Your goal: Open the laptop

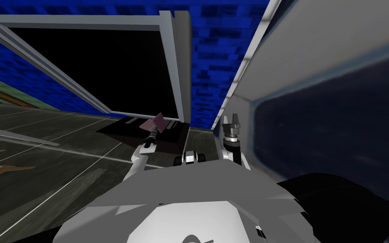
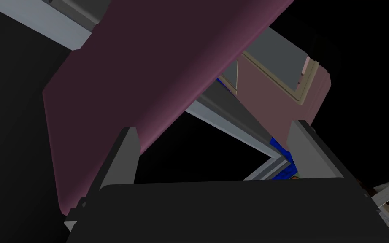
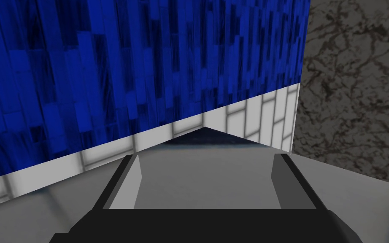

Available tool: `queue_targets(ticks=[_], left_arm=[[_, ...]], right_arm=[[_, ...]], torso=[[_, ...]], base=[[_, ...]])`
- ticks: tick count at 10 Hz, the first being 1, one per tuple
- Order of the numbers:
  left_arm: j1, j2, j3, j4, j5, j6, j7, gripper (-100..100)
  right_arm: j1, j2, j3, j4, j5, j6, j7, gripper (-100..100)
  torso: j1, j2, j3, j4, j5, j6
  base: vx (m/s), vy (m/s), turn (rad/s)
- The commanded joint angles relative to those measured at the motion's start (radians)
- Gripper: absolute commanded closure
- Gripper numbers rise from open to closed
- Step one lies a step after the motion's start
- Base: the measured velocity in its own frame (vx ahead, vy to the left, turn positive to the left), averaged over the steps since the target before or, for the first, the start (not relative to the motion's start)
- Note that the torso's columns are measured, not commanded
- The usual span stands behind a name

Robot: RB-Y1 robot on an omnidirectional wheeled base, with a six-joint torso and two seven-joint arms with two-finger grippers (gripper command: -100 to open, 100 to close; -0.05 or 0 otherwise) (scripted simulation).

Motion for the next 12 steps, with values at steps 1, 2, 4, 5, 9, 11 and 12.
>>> queue_targets(ticks=[1, 2, 4, 5, 9, 11, 12], left_arm=[[0.023, 0.001, 0.008, -0.014, -0.032, -0.044, -0.026, -100], [0.017, 0.002, 0.006, -0.011, -0.025, -0.032, -0.019, -100], [0.018, 0.001, 0.006, -0.011, -0.026, -0.036, -0.021, 100], [-0.017, 0.007, -0.011, -0.001, 0.0, 0.014, 0.006, 100], [-0.069, 0.016, -0.035, 0.014, 0.04, 0.089, 0.046, 100], [-0.104, 0.021, -0.051, 0.025, 0.066, 0.139, 0.072, 100], [-0.121, 0.024, -0.059, 0.03, 0.079, 0.164, 0.086, 100]], right_arm=[[0.0, 0.0, 0.0, 0.0, 0.0, 0.0, 0.0, 0], [0.0, 0.0, 0.0, 0.0, 0.0, 0.0, 0.0, 0], [0.0, 0.0, 0.0, 0.0, 0.0, 0.0, 0.0, 0], [0.0, 0.0, 0.0, 0.0, 0.0, 0.0, 0.0, 0], [0.0, 0.0, 0.0, 0.0, 0.0, 0.0, 0.0, 0], [0.0, 0.0, 0.0, 0.0, 0.0, 0.0, 0.0, 0], [0.0, 0.0, 0.0, 0.0, 0.0, 0.0, 0.0, 0]], torso=[[0.001, 0.001, 0.0, 0.0, 0.0, -0.002], [0.004, 0.003, 0.002, -0.001, 0.001, -0.006], [0.01, 0.006, 0.003, 0.0, 0.002, -0.007], [0.008, 0.005, 0.003, 0.0, 0.002, -0.007], [0.006, 0.003, 0.001, -0.001, 0.001, -0.007], [0.006, 0.0, 0.0, 0.0, 0.0, -0.007], [0.008, -0.002, -0.001, 0.0, 0.0, -0.007]], base=[[0.047, -0.11, 0.004], [0.02, -0.05, 0.005], [0.005, -0.009, -0.001], [-0.059, 0.061, -0.078], [-0.073, 0.103, -0.06], [-0.062, 0.095, -0.052], [-0.077, 0.112, -0.067]])
